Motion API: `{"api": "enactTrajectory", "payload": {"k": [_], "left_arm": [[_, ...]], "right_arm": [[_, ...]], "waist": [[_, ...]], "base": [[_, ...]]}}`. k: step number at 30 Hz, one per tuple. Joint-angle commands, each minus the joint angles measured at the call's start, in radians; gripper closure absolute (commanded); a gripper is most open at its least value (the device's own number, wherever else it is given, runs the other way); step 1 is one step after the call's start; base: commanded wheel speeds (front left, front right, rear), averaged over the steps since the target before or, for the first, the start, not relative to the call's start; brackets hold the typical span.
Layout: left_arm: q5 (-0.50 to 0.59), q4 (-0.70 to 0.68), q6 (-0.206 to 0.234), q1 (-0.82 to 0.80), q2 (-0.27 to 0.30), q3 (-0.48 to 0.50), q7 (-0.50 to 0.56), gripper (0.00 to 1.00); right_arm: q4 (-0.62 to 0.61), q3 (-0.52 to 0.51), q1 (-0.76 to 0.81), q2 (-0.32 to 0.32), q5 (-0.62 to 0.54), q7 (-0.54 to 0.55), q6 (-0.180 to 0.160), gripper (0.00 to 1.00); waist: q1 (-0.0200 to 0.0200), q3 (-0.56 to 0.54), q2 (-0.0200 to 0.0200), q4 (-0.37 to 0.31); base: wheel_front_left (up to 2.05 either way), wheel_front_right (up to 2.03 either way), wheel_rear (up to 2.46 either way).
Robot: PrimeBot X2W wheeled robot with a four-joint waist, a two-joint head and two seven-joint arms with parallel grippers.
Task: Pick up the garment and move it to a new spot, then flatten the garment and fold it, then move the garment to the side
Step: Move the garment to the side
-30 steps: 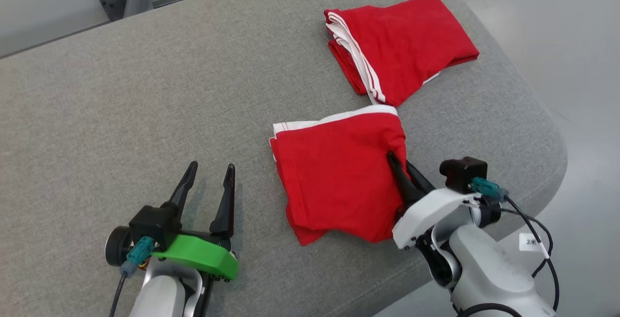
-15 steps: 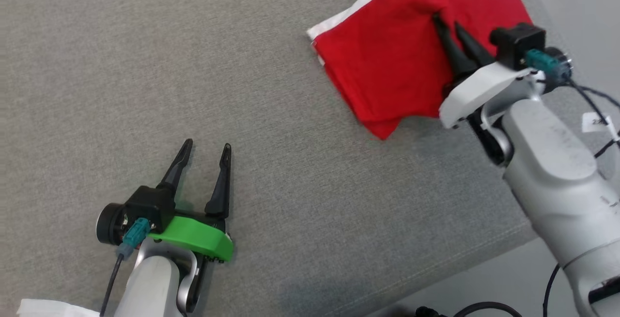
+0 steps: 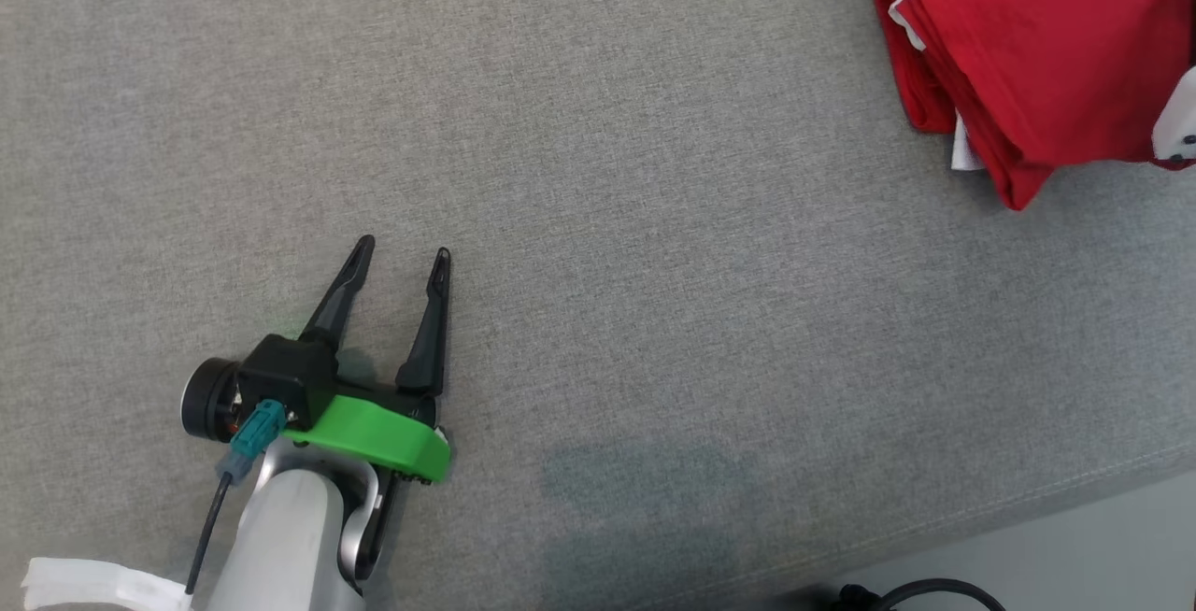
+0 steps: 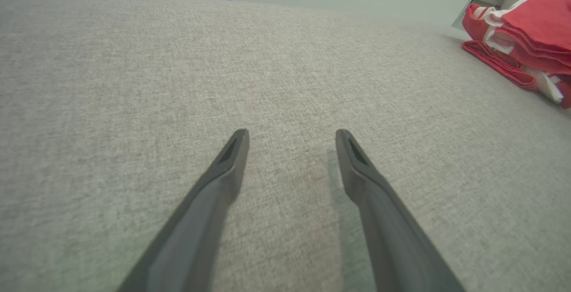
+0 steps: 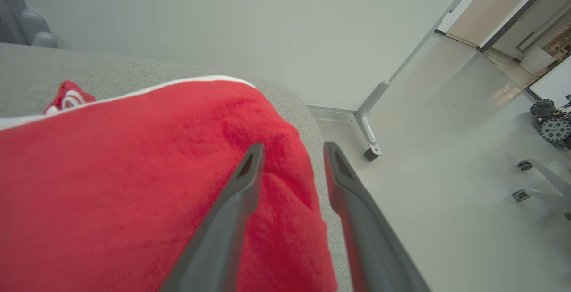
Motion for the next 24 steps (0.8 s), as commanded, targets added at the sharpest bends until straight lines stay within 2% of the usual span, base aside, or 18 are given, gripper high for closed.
{"api": "enactTrajectory", "payload": {"k": [1, 2, 6, 9, 12, 17, 19, 24], "left_arm": [[0.002, 0.013, 0.002, 0.002, 0.012, 0.010, 0.003, 0.00], [0.002, 0.013, 0.002, 0.002, 0.012, 0.010, 0.003, 0.00], [0.003, 0.014, 0.002, 0.015, 0.005, 0.020, 0.003, 0.00], [0.001, 0.014, 0.002, 0.031, -0.002, 0.029, 0.003, 0.00], [-0.004, 0.016, 0.002, 0.046, -0.013, 0.048, 0.002, 0.00], [-0.005, 0.019, 0.002, 0.081, -0.018, 0.077, 0.002, 0.00], [-0.014, 0.025, 0.002, 0.103, -0.022, 0.082, 0.002, 0.00], [-0.024, 0.029, 0.002, 0.141, -0.025, 0.107, 0.002, 0.00]], "right_arm": [[0.016, -0.081, 0.015, -0.010, -0.059, -0.002, -0.002, 0.00], [0.016, -0.081, 0.015, -0.010, -0.059, -0.002, -0.002, 0.00], [-0.009, -0.201, 0.050, 0.031, -0.163, -0.002, -0.002, 0.00], [-0.100, -0.230, 0.096, 0.105, -0.195, -0.002, -0.002, 0.00], [-0.239, -0.161, 0.177, 0.196, -0.190, -0.002, -0.002, 0.00], [-0.377, -0.061, 0.287, 0.268, -0.099, -0.001, -0.002, 0.00], [-0.409, -0.005, 0.369, 0.294, -0.048, -0.001, -0.002, 0.00], [-0.421, 0.038, 0.487, 0.316, -0.001, -0.001, -0.002, 0.00]], "waist": [[-0.0001, 0.016, 0.0001, 0.024], [-0.0001, 0.016, 0.0001, 0.024], [-0.0001, -0.009, 0.0001, 0.029], [-0.0001, -0.043, 0.0001, 0.030], [-0.0001, -0.097, 0.0001, 0.034], [-0.0001, -0.160, 0.0001, 0.048], [-0.0001, -0.197, 0.0001, 0.063], [-0.0001, -0.254, 0.0001, 0.095]], "base": [[0.00, 0.00, 0.00], [0.00, 0.00, 0.00], [0.00, 0.00, 0.00], [0.00, 0.00, 0.00], [0.00, 0.00, 0.00], [0.00, 0.00, 0.00], [0.00, 0.00, 0.00], [0.00, 0.00, 0.00]]}}
